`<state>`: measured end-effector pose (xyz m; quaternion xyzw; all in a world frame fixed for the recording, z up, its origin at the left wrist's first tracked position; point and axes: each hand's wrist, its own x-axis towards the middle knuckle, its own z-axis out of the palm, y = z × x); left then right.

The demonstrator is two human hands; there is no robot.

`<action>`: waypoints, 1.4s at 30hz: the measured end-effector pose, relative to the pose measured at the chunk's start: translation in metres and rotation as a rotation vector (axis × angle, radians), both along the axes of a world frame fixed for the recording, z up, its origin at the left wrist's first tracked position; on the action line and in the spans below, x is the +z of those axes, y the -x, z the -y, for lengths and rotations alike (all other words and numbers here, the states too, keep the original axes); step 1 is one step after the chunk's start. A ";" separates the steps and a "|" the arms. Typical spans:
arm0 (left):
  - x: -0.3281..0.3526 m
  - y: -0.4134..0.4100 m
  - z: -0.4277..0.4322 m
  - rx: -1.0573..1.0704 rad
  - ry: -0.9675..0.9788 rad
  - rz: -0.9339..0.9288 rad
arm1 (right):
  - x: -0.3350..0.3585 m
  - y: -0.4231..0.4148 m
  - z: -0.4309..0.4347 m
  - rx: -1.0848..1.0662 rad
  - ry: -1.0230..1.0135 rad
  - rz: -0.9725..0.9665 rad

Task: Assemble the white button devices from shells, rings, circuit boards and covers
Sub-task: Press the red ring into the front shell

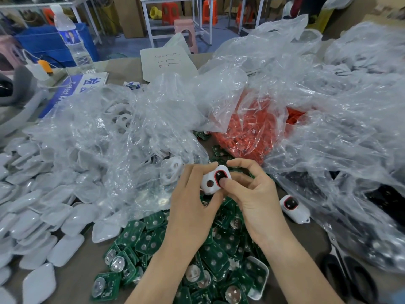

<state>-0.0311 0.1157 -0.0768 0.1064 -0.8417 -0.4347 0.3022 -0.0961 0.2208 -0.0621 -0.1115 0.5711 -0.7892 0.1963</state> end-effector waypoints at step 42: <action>0.017 -0.004 0.007 -0.131 -0.526 0.084 | 0.008 0.008 -0.010 0.124 -0.086 -0.247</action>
